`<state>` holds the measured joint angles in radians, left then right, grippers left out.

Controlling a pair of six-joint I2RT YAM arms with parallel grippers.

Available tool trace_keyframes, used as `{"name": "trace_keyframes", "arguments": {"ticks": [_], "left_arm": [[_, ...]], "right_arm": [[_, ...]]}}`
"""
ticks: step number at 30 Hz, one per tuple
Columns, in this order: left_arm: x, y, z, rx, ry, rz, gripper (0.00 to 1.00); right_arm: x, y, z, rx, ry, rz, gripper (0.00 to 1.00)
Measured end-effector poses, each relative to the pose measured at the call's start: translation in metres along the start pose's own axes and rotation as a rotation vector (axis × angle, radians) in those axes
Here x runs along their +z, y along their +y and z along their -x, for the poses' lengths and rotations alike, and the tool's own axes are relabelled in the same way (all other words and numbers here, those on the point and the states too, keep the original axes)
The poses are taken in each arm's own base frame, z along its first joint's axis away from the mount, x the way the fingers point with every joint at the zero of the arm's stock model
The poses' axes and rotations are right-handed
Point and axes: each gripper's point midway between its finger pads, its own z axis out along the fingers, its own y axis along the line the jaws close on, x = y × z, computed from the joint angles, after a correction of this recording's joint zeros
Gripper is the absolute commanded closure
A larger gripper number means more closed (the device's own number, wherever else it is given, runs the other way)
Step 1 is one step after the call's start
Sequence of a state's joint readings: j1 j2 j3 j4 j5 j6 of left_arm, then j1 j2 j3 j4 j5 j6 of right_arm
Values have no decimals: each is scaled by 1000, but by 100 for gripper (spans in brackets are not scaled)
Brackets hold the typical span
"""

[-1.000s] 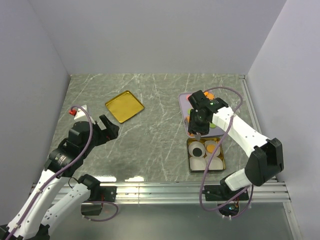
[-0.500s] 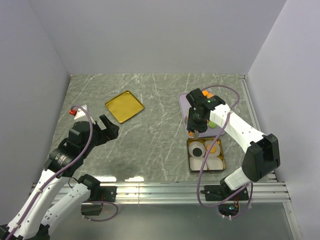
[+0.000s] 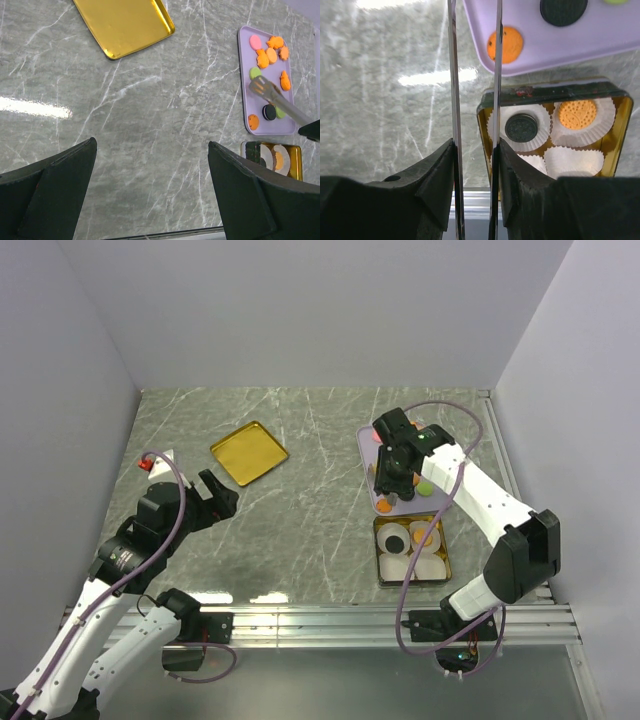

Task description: Pack the cookies

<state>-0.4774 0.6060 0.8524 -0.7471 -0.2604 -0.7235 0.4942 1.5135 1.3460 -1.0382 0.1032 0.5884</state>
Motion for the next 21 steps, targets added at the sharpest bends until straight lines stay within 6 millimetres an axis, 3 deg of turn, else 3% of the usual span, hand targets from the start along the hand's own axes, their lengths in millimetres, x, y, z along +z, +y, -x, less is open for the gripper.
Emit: {"name": "trace_keyframes", "arguments": {"ticks": [12,21], "left_arm": [[-4,-1,3,-2,-18,-15,1],[-3,0,3,-4,-39,-28,1]], "right_arm": [[-40,3,39,14,-109,31,61],[-83,-11,38,26,-184,56,61]]}}
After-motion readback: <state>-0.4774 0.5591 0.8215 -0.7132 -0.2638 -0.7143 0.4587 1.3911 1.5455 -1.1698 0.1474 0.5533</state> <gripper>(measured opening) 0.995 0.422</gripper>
